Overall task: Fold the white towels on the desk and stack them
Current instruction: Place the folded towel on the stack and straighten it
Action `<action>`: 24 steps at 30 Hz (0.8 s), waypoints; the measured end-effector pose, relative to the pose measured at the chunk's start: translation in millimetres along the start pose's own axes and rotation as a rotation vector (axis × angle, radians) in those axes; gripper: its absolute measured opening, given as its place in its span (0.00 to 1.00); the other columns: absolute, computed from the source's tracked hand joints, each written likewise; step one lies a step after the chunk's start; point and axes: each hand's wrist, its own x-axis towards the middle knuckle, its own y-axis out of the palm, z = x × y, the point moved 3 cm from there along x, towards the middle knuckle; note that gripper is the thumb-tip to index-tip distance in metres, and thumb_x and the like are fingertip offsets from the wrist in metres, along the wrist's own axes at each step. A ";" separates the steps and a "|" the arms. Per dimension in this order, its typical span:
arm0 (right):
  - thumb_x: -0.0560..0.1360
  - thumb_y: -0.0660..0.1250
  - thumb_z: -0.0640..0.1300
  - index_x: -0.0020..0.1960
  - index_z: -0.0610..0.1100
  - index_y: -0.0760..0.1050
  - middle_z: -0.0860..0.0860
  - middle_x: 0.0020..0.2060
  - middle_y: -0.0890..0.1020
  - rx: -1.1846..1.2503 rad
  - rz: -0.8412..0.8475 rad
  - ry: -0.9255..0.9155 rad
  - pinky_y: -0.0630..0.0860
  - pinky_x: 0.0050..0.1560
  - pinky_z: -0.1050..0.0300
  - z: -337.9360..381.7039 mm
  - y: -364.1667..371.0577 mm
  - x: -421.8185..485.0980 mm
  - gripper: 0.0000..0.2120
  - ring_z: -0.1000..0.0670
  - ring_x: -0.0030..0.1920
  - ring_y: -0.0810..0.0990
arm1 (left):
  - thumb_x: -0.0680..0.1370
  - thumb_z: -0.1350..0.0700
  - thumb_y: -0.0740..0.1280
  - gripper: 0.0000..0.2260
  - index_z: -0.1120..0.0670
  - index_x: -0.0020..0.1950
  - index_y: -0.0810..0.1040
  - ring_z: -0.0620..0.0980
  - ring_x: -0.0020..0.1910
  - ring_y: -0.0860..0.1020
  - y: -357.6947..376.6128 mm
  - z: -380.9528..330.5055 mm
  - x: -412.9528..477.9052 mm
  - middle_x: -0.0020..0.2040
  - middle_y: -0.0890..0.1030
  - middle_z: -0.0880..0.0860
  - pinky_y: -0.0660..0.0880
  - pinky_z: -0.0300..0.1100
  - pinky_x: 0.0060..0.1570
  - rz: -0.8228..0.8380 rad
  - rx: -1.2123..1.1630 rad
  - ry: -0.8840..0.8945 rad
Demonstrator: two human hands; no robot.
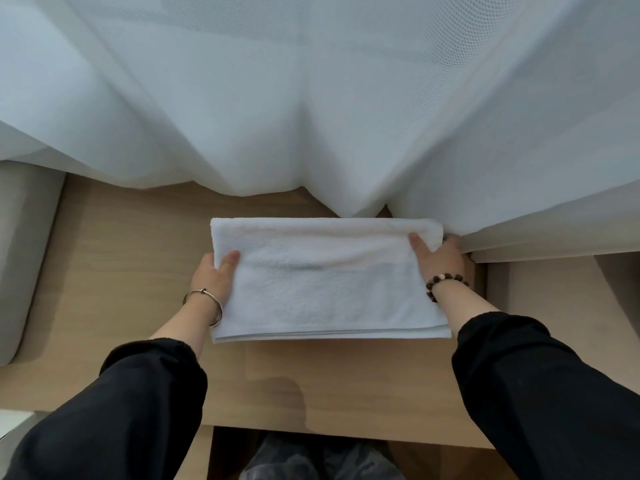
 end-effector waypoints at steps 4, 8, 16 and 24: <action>0.76 0.66 0.50 0.73 0.41 0.58 0.41 0.70 0.64 -0.283 -0.195 -0.326 0.65 0.68 0.46 25.0 -0.8 -17.4 0.32 0.42 0.70 0.63 | 0.73 0.44 0.69 0.20 0.52 0.60 0.70 0.49 0.46 0.77 -8.7 -7.8 -9.9 0.50 0.76 0.47 0.71 0.41 0.42 -0.136 -0.022 0.089; 0.78 0.61 0.47 0.76 0.43 0.54 0.42 0.76 0.53 -0.561 -0.174 -0.540 0.49 0.74 0.46 34.1 3.7 -36.1 0.29 0.42 0.75 0.51 | 0.72 0.56 0.71 0.24 0.60 0.66 0.70 0.59 0.59 0.72 -19.8 -19.8 -27.0 0.61 0.72 0.59 0.68 0.48 0.56 -0.339 0.253 0.399; 0.79 0.58 0.52 0.77 0.47 0.49 0.46 0.77 0.45 -0.797 0.206 -0.879 0.38 0.73 0.50 30.4 47.1 -71.8 0.31 0.47 0.77 0.42 | 0.61 0.49 0.79 0.31 0.57 0.62 0.78 0.62 0.64 0.74 50.4 -40.4 -88.0 0.65 0.75 0.61 0.70 0.63 0.58 -0.037 0.946 1.331; 0.70 0.72 0.51 0.66 0.43 0.70 0.42 0.74 0.61 -0.889 0.378 -0.954 0.53 0.73 0.49 -39.8 10.1 -92.5 0.28 0.42 0.73 0.60 | 0.62 0.55 0.77 0.16 0.58 0.47 0.83 0.59 0.51 0.81 61.0 -10.9 -107.3 0.53 0.82 0.58 0.79 0.49 0.46 0.193 0.902 1.441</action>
